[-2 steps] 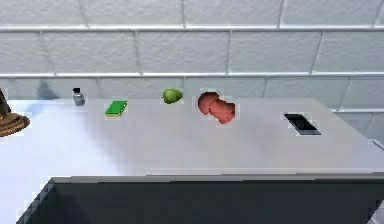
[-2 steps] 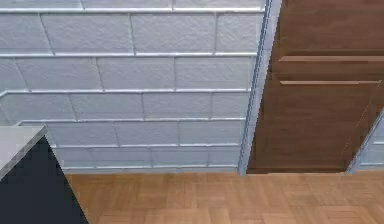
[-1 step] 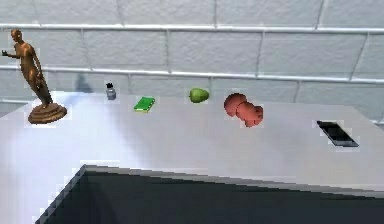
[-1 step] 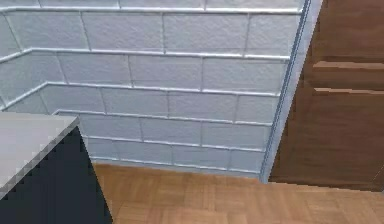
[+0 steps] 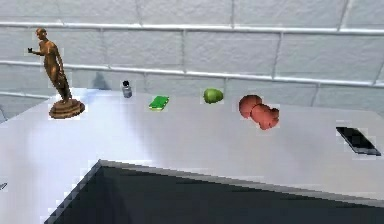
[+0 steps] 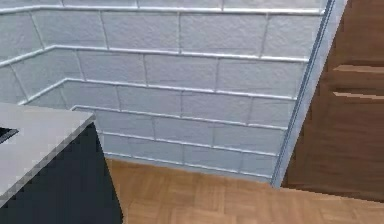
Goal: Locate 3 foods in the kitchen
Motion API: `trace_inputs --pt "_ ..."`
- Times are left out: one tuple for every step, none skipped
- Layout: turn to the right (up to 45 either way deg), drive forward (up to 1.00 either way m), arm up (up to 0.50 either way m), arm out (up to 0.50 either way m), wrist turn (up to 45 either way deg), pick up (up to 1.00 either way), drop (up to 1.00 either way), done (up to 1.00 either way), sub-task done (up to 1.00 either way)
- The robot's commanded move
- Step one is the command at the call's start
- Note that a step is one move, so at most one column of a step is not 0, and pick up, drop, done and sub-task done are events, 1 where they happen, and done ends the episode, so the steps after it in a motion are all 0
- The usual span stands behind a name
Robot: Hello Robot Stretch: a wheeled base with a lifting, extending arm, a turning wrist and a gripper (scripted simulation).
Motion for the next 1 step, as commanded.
trace_inputs --pt "0.0 0.05 0.0 0.0 0.0 0.0 0.0 0.0 0.0"
